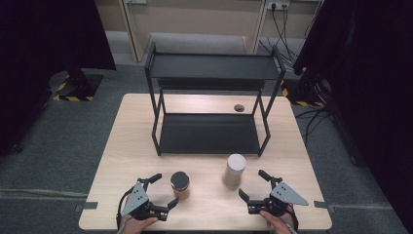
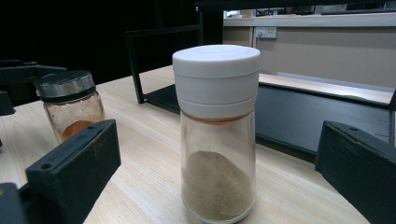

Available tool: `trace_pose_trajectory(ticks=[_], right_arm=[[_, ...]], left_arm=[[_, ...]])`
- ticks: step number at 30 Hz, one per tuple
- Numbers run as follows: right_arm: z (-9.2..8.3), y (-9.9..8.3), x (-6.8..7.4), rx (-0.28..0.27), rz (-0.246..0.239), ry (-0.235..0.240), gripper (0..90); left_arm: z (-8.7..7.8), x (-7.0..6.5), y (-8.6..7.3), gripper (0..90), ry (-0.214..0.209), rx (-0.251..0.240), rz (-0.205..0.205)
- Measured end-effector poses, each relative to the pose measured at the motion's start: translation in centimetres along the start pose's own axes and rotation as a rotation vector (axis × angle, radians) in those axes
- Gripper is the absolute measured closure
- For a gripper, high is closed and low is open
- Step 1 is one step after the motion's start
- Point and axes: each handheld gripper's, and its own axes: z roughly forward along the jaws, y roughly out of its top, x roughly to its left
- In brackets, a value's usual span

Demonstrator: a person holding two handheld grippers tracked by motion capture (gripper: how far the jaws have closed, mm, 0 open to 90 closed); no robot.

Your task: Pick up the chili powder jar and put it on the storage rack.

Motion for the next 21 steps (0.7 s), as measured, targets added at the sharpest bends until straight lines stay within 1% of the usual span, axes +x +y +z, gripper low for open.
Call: trace_pose_trajectory(ticks=[5,8,9,13,21], right_arm=[[-0.1,0.0,0.0,-0.004,0.010,-0.007,0.4],[-0.1,-0.1,-0.1,-0.004,0.011,-0.008,0.4],[-0.1,-0.1,-0.1,-0.003,0.011,-0.007,0.4],[0.0,-0.1,-0.1,-0.002,0.014,-0.005,0.4],[0.0,-0.1,0.0,-0.002,0.013,-0.007,0.4]], left_arm=[[0.1,0.0,0.0,0.5,0.003,0.002,-0.006],[0.2,0.0,-0.1,0.5,0.006,-0.005,-0.025],[0.2,0.0,-0.1,0.5,0.008,-0.004,-0.021],[0.3,0.1,-0.1,0.5,0.007,-0.005,-0.034],[1.3,0.2,0.2,0.5,-0.010,0.015,-0.024]])
